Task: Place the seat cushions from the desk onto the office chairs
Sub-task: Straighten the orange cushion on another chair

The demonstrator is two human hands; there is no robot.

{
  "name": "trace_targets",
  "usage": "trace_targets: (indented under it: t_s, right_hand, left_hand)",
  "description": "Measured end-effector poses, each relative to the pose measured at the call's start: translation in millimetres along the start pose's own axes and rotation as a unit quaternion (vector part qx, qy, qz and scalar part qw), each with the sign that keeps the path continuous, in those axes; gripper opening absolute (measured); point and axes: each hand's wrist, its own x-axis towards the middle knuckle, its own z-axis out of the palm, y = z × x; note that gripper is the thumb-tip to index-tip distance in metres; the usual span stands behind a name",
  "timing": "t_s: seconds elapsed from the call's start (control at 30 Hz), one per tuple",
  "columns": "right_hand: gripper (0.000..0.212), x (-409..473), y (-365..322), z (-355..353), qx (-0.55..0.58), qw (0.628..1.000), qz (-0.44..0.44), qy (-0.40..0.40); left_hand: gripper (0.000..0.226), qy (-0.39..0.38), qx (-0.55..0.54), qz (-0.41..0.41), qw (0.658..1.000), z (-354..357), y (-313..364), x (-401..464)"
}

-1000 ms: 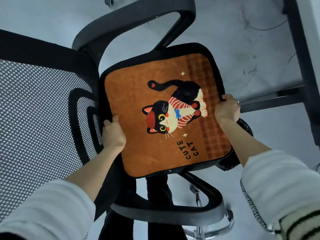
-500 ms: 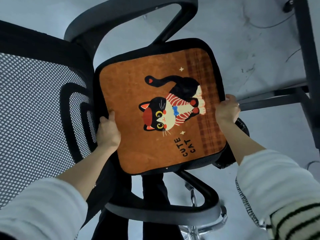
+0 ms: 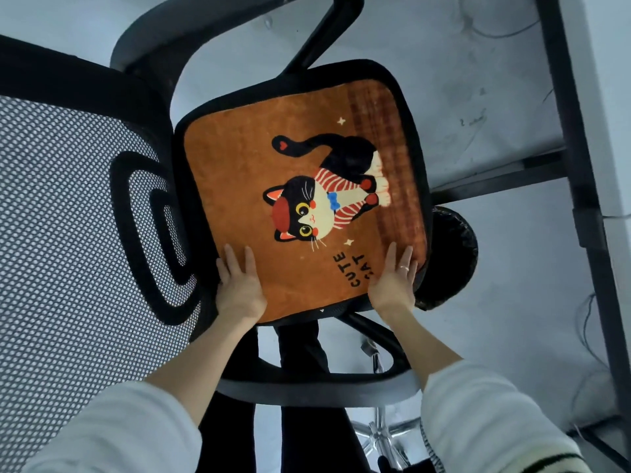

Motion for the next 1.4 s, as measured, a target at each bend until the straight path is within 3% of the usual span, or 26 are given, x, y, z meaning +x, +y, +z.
trace_targets:
  t_s: [0.17, 0.3, 0.37, 0.57, 0.73, 0.87, 1.03, 1.17, 1.4]
  right_hand:
    - [0.072, -17, 5, 1, 0.003, 0.997, 0.013, -0.072]
    - [0.036, -32, 1, -10, -0.017, 0.993, -0.002, -0.12]
    - [0.034, -49, -6, -17, -0.01, 0.991, -0.024, -0.134]
    - [0.039, -111, -46, -47, 0.058, 0.99, -0.04, -0.12]
    - [0.038, -183, -106, -90, 0.107, 0.991, -0.068, -0.05]
    - [0.032, -249, -170, -114, 0.13, 0.988, -0.08, 0.027]
    - [0.036, -331, -259, -136, 0.255, 0.935, -0.176, 0.172]
    - [0.037, -395, -329, -135, 0.279, 0.902, -0.264, 0.198]
    - [0.036, -409, -421, -144, 0.248, 0.894, -0.304, 0.217]
  left_hand:
    - [0.074, -0.134, 0.028, 0.022, 0.99, 21, -2, -25]
    - [0.051, -0.213, -0.009, 0.08, 0.974, 9, -6, -34]
    - [0.046, -0.21, -0.01, 0.102, 0.972, -7, -6, -40]
    - [0.044, -0.1, 0.003, 0.178, 0.979, -91, -9, -70]
    - [0.044, -0.018, 0.01, 0.249, 0.968, -187, -34, -116]
    - [0.041, 0.108, 0.021, 0.34, 0.934, -265, -76, -164]
    - [0.036, 0.219, -0.033, 0.44, 0.87, -345, -159, -220]
    - [0.034, 0.276, -0.111, 0.45, 0.842, -394, -240, -242]
    - [0.028, 0.304, -0.154, 0.419, 0.842, -454, -319, -206]
